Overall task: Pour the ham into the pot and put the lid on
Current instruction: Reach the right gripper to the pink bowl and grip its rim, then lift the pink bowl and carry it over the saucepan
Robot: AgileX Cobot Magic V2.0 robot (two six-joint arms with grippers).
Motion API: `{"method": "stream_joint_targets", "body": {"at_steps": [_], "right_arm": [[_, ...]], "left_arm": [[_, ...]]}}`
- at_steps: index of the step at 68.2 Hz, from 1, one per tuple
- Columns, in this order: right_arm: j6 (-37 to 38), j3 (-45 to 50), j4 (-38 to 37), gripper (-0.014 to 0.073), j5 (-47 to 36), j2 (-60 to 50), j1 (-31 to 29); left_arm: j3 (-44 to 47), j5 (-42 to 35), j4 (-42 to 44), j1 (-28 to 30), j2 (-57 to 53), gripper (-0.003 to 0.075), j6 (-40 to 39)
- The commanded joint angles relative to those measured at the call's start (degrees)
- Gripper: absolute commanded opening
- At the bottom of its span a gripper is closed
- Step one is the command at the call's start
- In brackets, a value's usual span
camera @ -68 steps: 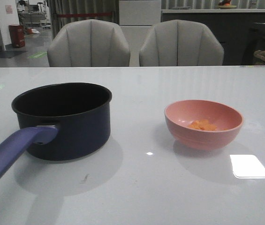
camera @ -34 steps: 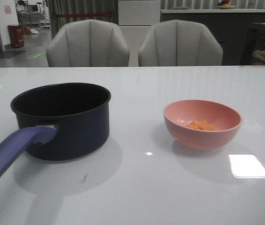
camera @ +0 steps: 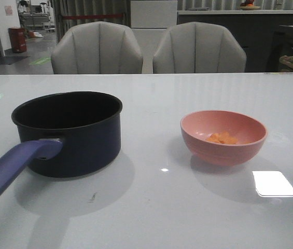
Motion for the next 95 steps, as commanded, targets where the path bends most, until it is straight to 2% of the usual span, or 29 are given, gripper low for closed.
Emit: {"method": "stream_joint_targets", "body": {"at_steps": [1,12,24,48,55,65,74,81,88,95], "right_arm": [[-0.01,-6.33,1.48,0.0414,-3.43,7.19,1.71],[-0.01,-14.98,1.92,0.0410,-3.10,21.39,5.69],[-0.06,-22.83,1.86,0.0410,1.76,36.01,5.55],[-0.06,-32.89,1.83,0.0407,4.72,52.15,5.55],[-0.06,-34.08,1.83,0.0333,5.36,54.44,5.55],[-0.02,-35.93,1.96,0.0125,7.10,54.45,5.55],[-0.07,-37.97,1.90,0.0137,8.88,51.98,5.55],[0.00,-38.70,1.77,0.0137,5.94,50.25,5.55],[0.18,-39.54,4.69,0.0137,3.05,48.98,5.75],[-0.39,-44.49,4.73,0.0137,7.02,48.51,7.55]], "left_arm": [[-1.64,-4.74,-0.53,-0.39,0.53,0.0572,-0.16],[-1.64,-4.74,-0.53,-0.39,0.53,0.0572,-0.16],[-1.64,-4.74,-0.53,-0.39,0.53,0.0572,-0.16],[-1.64,-4.74,-0.53,-0.39,0.53,0.0572,-0.16],[-1.64,-4.74,-0.53,-0.39,0.53,0.0572,-0.16],[-1.64,-4.74,-0.53,-0.39,0.53,0.0572,-0.16],[-1.64,-4.74,-0.53,-0.39,0.53,0.0572,-0.16],[-1.64,-4.74,-0.53,-0.39,0.53,0.0572,-0.16],[-1.64,-4.74,-0.53,-0.39,0.53,0.0572,-0.16],[-1.64,-4.74,-0.53,-0.39,0.53,0.0572,-0.16]]}}
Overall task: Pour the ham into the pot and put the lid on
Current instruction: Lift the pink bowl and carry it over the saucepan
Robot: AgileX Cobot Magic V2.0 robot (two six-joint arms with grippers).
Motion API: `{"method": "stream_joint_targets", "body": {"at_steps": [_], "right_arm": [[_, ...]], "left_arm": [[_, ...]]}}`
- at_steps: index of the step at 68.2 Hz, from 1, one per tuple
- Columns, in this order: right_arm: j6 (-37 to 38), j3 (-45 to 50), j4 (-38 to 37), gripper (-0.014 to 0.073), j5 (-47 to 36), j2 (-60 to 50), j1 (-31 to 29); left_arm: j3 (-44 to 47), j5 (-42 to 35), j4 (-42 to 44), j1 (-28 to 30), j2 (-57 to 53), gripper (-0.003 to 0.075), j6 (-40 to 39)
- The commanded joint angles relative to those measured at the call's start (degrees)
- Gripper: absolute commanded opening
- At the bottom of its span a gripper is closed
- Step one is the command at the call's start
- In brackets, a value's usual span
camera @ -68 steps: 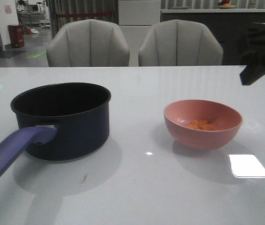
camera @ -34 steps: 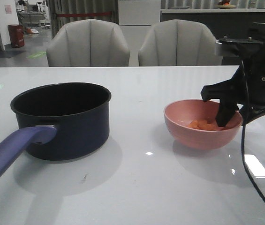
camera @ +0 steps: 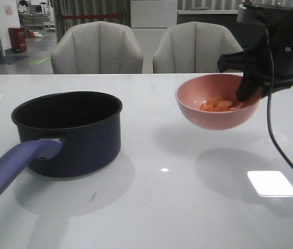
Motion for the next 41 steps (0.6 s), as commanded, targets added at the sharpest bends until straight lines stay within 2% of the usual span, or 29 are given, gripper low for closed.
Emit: {"method": "stream_joint_targets", "body": {"at_steps": [1,13,33,41], "right_arm": [[-0.94,-6.61,0.68,0.0137,-0.17,-3.64,1.84],[-7.80,-18.02,-0.26,0.0137,9.76,-1.19,8.95],[-6.65,-36.90,-4.83,0.0137,18.89,10.05,18.91],[-6.04,-40.61,-4.83,0.0137,17.68,12.46,20.45]], "left_arm": [[-1.64,-4.74,-0.53,-0.39,0.53,0.0572,-0.16],[-1.64,-4.74,-0.53,-0.39,0.53,0.0572,-0.16],[-1.64,-4.74,-0.53,-0.39,0.53,0.0572,-0.16],[-1.64,-4.74,-0.53,-0.39,0.53,0.0572,-0.16]]}}
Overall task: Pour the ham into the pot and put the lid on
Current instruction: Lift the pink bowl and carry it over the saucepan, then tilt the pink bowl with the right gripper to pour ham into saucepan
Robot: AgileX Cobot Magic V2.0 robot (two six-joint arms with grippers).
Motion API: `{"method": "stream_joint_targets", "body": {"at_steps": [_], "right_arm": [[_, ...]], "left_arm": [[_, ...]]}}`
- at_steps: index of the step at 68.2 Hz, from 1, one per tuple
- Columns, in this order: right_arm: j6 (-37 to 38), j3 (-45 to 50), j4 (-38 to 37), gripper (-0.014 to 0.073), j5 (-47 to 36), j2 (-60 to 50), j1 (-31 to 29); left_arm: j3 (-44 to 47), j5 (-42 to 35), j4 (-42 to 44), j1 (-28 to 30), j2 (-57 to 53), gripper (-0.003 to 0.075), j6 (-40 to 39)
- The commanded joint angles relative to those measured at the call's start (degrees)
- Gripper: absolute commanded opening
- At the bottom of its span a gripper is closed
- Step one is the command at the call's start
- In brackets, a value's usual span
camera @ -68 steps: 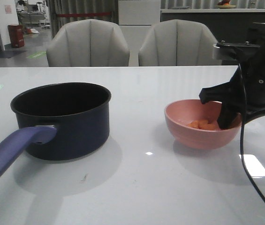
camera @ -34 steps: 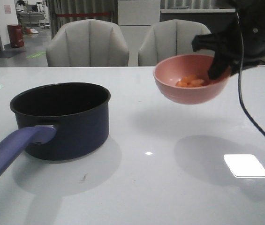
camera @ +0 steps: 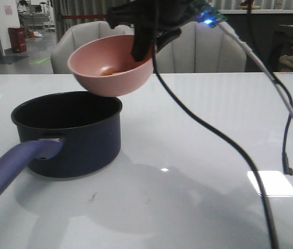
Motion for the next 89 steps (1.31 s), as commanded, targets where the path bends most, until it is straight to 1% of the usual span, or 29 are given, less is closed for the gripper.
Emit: {"method": "stream_joint_targets", "body": {"at_steps": [1,8,13,20,21,22,23,24,25,26,27,28,29,30,31,32,33,34,35,36,37,38,40,44,49,60,69,77,89], "right_arm": [[0.00,-4.55,-1.14,0.0137,-4.33,-1.89,0.97],[0.00,-4.26,-1.08,0.0137,-6.73,-1.89,1.06],[0.75,-2.96,-1.08,0.0137,-10.59,-1.89,1.06],[2.22,2.45,-1.03,0.0137,-21.56,-2.78,1.13],[2.22,2.45,-1.03,0.0137,-21.56,-2.78,1.13],[2.22,3.97,-1.03,0.0137,-25.16,-3.10,1.19],[2.22,4.50,-1.03,0.0137,-25.16,-3.25,1.19],[2.22,6.83,-1.03,0.0137,-29.13,-3.68,1.35],[2.22,6.83,-1.03,0.0137,-30.18,-3.82,1.35],[2.22,9.37,-1.03,0.0137,-33.54,-4.41,1.49],[2.22,9.37,-1.03,0.0137,-33.54,-4.41,1.49],[2.22,12.00,-1.03,0.0137,-39.41,-5.07,1.67],[2.22,12.00,-1.03,0.0137,-39.41,-5.07,1.67],[2.17,14.64,-1.03,0.0137,-43.15,-5.69,1.81],[2.17,15.30,-1.03,0.0137,-44.42,-5.69,1.87],[2.17,17.32,-1.03,0.0137,-48.35,-6.23,1.95],[2.17,17.32,-1.03,0.0137,-48.35,-6.23,1.95],[2.05,19.86,-1.10,0.0137,-53.79,-6.64,2.10],[1.95,19.86,-1.15,0.0137,-55.15,-6.77,2.10],[1.64,22.28,-1.14,0.0137,-59.18,-7.07,2.24],[1.64,22.84,-1.21,0.0137,-60.52,-7.07,2.28],[1.26,24.43,-1.29,0.0137,-64.44,-7.14,2.38],[0.74,26.28,-1.46,0.0137,-69.53,-7.18,2.52],[-0.95,29.09,-2.23,0.0137,-77.65,-7.00,2.71],[-4.61,31.10,-4.10,0.0137,-83.78,-6.29,2.83],[-15.41,31.45,-7.36,0.0137,-88.51,-3.64,2.86],[-29.42,31.45,-7.41,0.0137,-95.68,-1.37,3.88],[-42.58,31.45,-7.41,0.0137,-98.75,-0.77,5.26],[-56.93,31.45,-7.82,0.0137,-106.02,0.72,6.49]], "left_arm": [[-1.64,-4.70,-0.53,-0.39,0.53,0.0572,-0.16],[-1.64,-4.70,-0.53,-0.39,0.53,0.0572,-0.16],[-1.64,-4.70,-0.53,-0.39,0.53,0.0572,-0.16],[-1.64,-4.70,-0.53,-0.39,0.53,0.0572,-0.16],[-1.64,-4.70,-0.53,-0.39,0.53,0.0572,-0.16],[-1.64,-4.70,-0.53,-0.39,0.53,0.0572,-0.16],[-1.64,-4.70,-0.53,-0.39,0.53,0.0572,-0.16],[-1.64,-4.70,-0.53,-0.39,0.53,0.0572,-0.16],[-1.64,-4.70,-0.53,-0.39,0.53,0.0572,-0.16],[-1.64,-4.70,-0.53,-0.39,0.53,0.0572,-0.16],[-1.64,-4.70,-0.53,-0.39,0.53,0.0572,-0.16],[-1.64,-4.70,-0.53,-0.39,0.53,0.0572,-0.16],[-1.64,-4.70,-0.53,-0.39,0.53,0.0572,-0.16],[-1.64,-4.70,-0.53,-0.39,0.53,0.0572,-0.16],[-1.64,-4.70,-0.53,-0.39,0.53,0.0572,-0.16],[-1.64,-4.70,-0.53,-0.39,0.53,0.0572,-0.16],[-1.64,-4.70,-0.53,-0.39,0.53,0.0572,-0.16],[-1.64,-4.70,-0.53,-0.39,0.53,0.0572,-0.16],[-1.64,-4.70,-0.53,-0.39,0.53,0.0572,-0.16],[-1.64,-4.70,-0.53,-0.39,0.53,0.0572,-0.16],[-1.64,-4.70,-0.53,-0.39,0.53,0.0572,-0.16],[-1.64,-4.70,-0.53,-0.39,0.53,0.0572,-0.16],[-1.64,-4.70,-0.53,-0.39,0.53,0.0572,-0.16],[-1.64,-4.70,-0.53,-0.39,0.53,0.0572,-0.16],[-1.64,-4.70,-0.53,-0.39,0.53,0.0572,-0.16],[-1.64,-4.70,-0.53,-0.39,0.53,0.0572,-0.16],[-1.64,-4.70,-0.53,-0.39,0.53,0.0572,-0.16],[-1.64,-4.70,-0.53,-0.39,0.53,0.0572,-0.16],[-1.64,-4.70,-0.53,-0.39,0.53,0.0572,-0.16]]}}
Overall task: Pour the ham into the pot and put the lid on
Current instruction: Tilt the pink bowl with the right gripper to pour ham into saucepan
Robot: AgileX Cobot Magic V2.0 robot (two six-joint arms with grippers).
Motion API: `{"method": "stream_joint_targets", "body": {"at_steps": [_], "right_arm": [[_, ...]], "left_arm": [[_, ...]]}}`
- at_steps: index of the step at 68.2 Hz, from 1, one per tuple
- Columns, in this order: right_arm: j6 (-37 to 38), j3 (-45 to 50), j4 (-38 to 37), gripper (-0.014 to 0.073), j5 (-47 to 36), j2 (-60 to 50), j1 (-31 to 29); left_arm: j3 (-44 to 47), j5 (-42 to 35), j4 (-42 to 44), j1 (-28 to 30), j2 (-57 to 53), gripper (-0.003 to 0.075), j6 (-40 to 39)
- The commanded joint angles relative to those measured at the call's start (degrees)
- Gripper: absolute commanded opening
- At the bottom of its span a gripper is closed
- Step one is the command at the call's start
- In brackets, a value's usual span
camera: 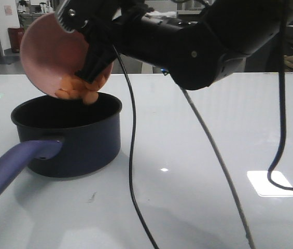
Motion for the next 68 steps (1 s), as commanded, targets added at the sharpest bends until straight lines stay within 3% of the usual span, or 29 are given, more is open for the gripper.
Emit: {"method": "stream_joint_targets", "body": {"at_steps": [1,8,33,39,46,52,60,68], "right_arm": [[-8.96,-1.45,-0.81,0.0137,-10.12,-2.40,0.31],[-11.87,-1.45,-1.96,0.0137,-10.01,-2.26,0.37],[-10.28,-1.45,-0.94,0.0137,-10.90,-2.20,0.37],[-1.24,-1.58,2.63,0.0137,-10.78,-2.20,0.37],[21.01,-2.13,9.28,0.0136,-9.95,-2.61,0.37],[33.02,-2.21,9.80,0.0135,-5.42,-3.84,0.37],[39.84,-2.33,10.04,0.0135,5.67,-6.49,0.37],[40.66,-2.39,12.91,0.0135,17.55,-10.08,0.26]], "left_arm": [[-1.64,-4.60,-0.53,-0.39,0.53,0.0572,-0.16],[-1.64,-4.60,-0.53,-0.39,0.53,0.0572,-0.16],[-1.64,-4.60,-0.53,-0.39,0.53,0.0572,-0.16],[-1.64,-4.60,-0.53,-0.39,0.53,0.0572,-0.16],[-1.64,-4.60,-0.53,-0.39,0.53,0.0572,-0.16],[-1.64,-4.60,-0.53,-0.39,0.53,0.0572,-0.16],[-1.64,-4.60,-0.53,-0.39,0.53,0.0572,-0.16],[-1.64,-4.60,-0.53,-0.39,0.53,0.0572,-0.16]]}}
